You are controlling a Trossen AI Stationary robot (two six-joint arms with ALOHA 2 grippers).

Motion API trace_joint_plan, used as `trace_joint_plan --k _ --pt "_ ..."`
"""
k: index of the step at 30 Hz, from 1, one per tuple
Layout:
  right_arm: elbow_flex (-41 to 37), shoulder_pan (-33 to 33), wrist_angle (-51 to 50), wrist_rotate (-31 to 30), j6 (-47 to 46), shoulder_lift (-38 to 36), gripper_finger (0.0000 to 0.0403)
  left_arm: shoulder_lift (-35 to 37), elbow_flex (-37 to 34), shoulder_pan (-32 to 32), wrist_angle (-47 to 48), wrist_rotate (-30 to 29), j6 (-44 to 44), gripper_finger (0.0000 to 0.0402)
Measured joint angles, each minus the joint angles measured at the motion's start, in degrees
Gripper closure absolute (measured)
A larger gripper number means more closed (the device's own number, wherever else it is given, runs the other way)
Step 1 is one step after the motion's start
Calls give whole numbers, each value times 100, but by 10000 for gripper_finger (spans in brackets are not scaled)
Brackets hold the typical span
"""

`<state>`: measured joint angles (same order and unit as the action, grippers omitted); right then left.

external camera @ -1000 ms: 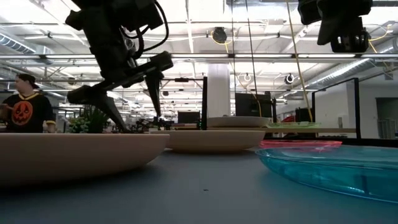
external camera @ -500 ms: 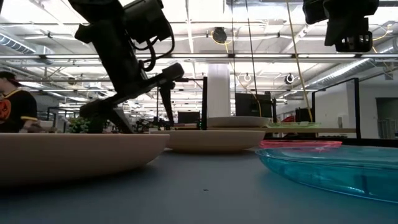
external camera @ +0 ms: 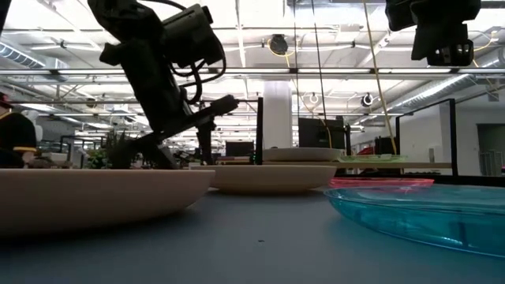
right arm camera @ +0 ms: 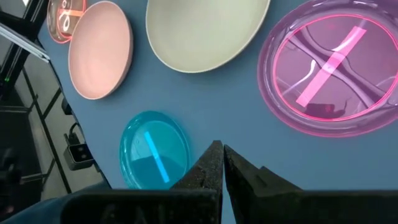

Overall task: Place and stack plates onto a shelf
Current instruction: Stack the white plate on top of the gray plate on the shelf

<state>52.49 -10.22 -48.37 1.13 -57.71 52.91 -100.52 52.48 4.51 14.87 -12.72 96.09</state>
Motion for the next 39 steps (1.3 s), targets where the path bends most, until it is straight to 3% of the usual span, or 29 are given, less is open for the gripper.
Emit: trace_joint_plan --k 12,26,39 --pt "0 0 7 0 0 2 403 62 -1 7 -71 -84 -82 385" --pt "0 0 15 -4 -31 4 403 1271 -6 0 666 -57 -983 390" --pt "0 0 69 -691 -164 4 403 2711 -3 -137 1217 540 -1681 390"
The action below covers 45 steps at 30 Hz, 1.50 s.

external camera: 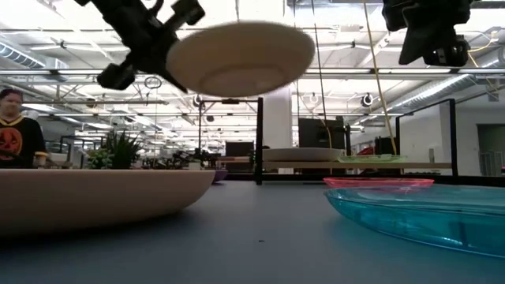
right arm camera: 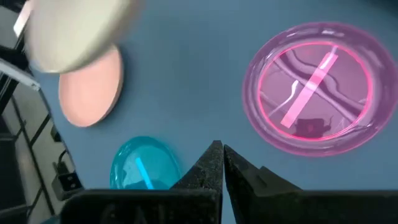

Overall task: Place and stack plates onto a shelf
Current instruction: Stack the white plate on top of the gray plate on the shelf

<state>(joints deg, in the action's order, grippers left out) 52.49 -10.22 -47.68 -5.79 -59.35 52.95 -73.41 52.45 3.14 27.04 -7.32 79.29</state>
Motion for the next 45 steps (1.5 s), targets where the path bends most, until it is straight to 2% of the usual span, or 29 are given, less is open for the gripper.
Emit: trace_joint_plan --k 5,11,15,22,30,40,45 --pt "0 0 366 -182 -41 0 403 457 0 -146 15 314 -61 391" --pt "-1 0 855 -177 -378 -11 403 708 180 -303 -112 281 -169 391" --pt "-4 0 1022 -179 -677 -79 403 716 487 -466 -71 254 -543 391" --pt "-4 0 951 -213 -1072 -314 403 698 1123 -844 312 -196 -918 391" --pt "-4 0 1019 -685 -977 -622 403 697 1618 -1249 566 -422 -1405 391" --pt "-4 11 1562 -1530 -637 -1012 403 695 1740 -1496 559 -1225 -1701 391" --pt "-4 11 1634 -1566 -597 -1047 403 621 1742 -1579 90 -1494 -1914 391"
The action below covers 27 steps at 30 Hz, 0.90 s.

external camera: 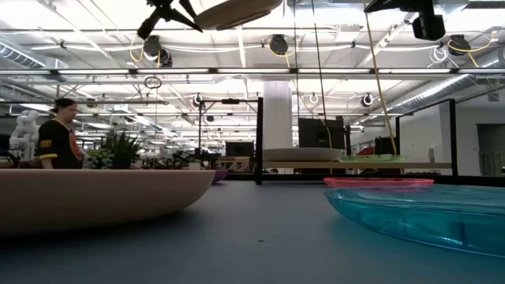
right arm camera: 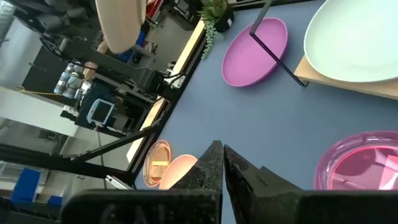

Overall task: Place and stack plates onto a shelf
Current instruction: Stack the white plate on top of the gray plate on the shelf

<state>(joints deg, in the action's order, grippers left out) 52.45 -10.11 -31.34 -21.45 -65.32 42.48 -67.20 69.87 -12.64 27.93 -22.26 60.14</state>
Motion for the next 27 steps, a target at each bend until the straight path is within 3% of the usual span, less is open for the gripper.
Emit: trace_joint_plan --k 9,19,27 --pt "0 0 173 -140 61 -9 403 -439 7 -8 -936 -38 -54 391" --pt "2 69 1830 -1051 1057 -7 400 -1002 0 5 -1501 -316 -231 391" --pt "4 435 2712 -1104 1789 153 329 -1248 -2 4 -1624 -331 -308 391"
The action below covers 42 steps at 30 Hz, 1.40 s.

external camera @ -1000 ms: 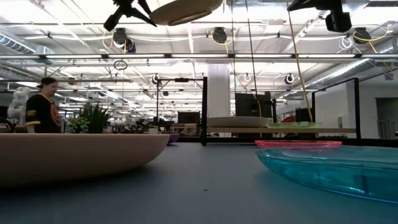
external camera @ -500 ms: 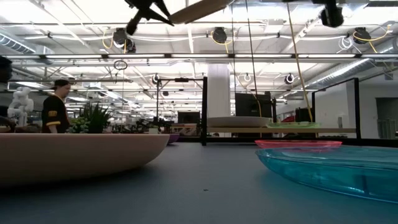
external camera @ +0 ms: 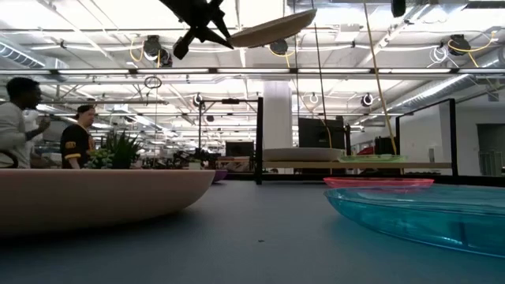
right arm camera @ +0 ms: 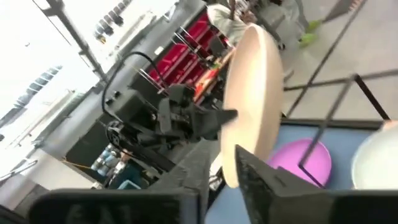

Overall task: Place and stack plates onto a shelf
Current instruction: Stack the white plate on top of the gray plate on the shelf

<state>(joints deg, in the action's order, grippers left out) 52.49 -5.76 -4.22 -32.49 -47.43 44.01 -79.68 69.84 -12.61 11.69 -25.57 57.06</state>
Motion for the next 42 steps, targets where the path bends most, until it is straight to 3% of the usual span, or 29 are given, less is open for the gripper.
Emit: trace_joint_plan --k 6,11,20,29,42 --pt "166 50 310 115 872 334 259 2 0 10 -77 -47 -224 391" --pt "733 54 313 73 2446 735 228 4 0 34 -119 -52 -299 391" --pt "1119 131 85 -820 3321 900 230 -98 2 266 -1080 -429 -240 391" --pt "1119 120 -31 -982 3544 474 231 -647 2 442 -2148 -752 43 391" --pt "1117 118 -1019 -936 3472 299 232 -1177 -2 820 -2222 -937 441 391"
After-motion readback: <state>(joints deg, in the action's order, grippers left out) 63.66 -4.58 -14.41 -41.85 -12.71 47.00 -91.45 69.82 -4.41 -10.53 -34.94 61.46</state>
